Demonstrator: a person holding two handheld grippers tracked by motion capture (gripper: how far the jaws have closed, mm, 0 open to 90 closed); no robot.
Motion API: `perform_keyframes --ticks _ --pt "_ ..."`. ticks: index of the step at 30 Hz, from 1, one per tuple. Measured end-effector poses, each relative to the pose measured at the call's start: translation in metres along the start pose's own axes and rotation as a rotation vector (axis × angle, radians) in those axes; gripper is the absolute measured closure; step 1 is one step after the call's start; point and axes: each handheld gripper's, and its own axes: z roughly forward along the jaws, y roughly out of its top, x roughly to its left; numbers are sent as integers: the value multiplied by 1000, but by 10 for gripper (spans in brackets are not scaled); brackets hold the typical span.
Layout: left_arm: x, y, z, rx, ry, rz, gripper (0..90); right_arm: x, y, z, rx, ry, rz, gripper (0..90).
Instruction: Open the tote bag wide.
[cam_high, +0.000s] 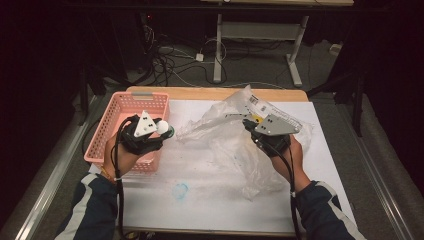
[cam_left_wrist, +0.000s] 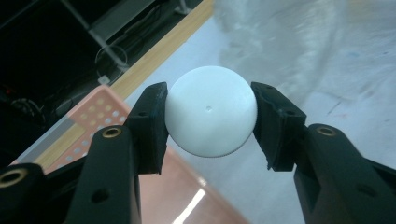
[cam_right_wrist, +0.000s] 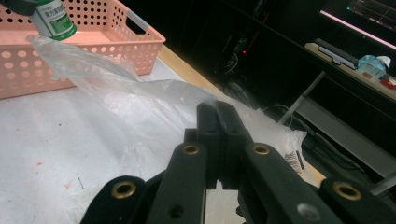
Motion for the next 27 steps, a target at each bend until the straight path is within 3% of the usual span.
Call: perform_keyframes --ticks 7,19,22,24,27 --pt "-23 9 -6 -53 -38 39 483 0 0 1 6 2 -2 900" --pt "-69 35 -20 -135 -115 167 483 1 -1 3 11 2 4 900" --pt "-74 40 -25 -151 -115 186 483 0 -1 4 13 1 9 900" --pt "-75 43 -28 -165 -114 177 482 0 -1 4 12 2 10 900" --pt "-84 46 -24 -175 -138 193 482 2 -1 6 16 7 13 900"
